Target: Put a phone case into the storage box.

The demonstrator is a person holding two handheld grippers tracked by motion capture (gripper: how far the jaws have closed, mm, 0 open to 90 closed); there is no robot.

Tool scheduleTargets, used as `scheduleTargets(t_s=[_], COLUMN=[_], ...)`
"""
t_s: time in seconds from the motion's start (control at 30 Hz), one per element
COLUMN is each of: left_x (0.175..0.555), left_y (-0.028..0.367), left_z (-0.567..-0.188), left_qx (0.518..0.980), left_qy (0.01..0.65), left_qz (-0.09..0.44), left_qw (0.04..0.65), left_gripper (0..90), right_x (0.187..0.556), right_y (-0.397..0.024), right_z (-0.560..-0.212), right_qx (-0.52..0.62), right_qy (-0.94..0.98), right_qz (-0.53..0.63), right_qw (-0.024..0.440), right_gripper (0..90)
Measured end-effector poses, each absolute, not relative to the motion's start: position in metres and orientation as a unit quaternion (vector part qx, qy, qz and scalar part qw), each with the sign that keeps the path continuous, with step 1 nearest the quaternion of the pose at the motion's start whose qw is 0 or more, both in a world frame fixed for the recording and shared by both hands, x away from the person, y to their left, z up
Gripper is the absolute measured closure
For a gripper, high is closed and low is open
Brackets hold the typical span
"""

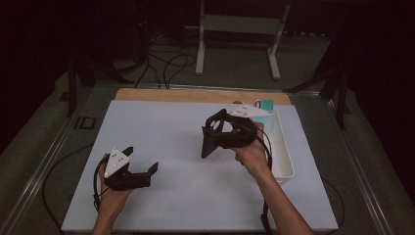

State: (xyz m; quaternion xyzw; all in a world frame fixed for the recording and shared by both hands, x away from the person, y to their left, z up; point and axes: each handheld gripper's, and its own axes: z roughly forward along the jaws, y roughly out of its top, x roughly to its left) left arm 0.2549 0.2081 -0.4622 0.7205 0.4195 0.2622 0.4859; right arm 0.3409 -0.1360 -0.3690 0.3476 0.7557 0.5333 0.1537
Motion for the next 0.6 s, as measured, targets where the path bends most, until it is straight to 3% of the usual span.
scheduleTargets(t_s=[0.6], left_x=[0.254], left_y=[0.217], left_z=[-0.47], left_qx=[0.723], left_qy=[0.421], left_qz=[0.272], left_qw=[0.475], left_gripper=[0.3], right_x=[0.347], right_y=[-0.16], right_z=[-0.363], right_qx=[0.367], right_qy=[0.75], right_qz=[0.52], right_qw=[0.182], right_gripper=[14.5])
